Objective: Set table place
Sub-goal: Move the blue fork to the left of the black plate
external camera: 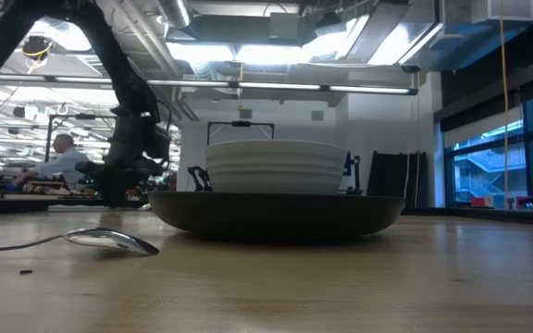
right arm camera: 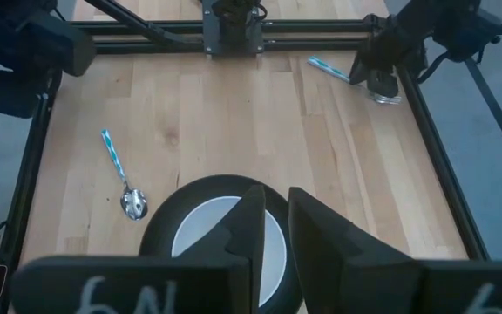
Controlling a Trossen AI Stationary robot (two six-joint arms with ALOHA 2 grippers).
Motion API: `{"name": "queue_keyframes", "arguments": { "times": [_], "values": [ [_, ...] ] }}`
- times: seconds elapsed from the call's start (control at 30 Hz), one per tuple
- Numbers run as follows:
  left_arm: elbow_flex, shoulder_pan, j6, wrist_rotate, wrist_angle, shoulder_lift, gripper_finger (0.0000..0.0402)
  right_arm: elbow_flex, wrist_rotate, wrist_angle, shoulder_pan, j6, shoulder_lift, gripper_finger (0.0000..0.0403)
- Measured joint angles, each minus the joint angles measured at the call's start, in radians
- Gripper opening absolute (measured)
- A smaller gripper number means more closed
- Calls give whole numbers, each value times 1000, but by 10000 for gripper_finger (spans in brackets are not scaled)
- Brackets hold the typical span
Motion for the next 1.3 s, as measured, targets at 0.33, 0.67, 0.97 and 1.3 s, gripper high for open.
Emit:
{"name": "queue_keyframes", "arguments": {
  "times": [0.33, 0.67, 0.97, 1.3],
  "values": [
    [6, -1, 52, -10, -18, 10, 32, 0, 0, 0, 0, -1, 0, 58],
    [2, -9, 148, -64, -22, -49, 1, 0, 0, 0, 0, -3, 0, 58],
    [2, -24, 158, -65, -61, -227, 1, 0, 0, 0, 0, -3, 0, 58],
    [4, -39, 185, -75, -103, -301, 0, -1, 0, 0, 0, 0, 0, 58]
  ]
}}
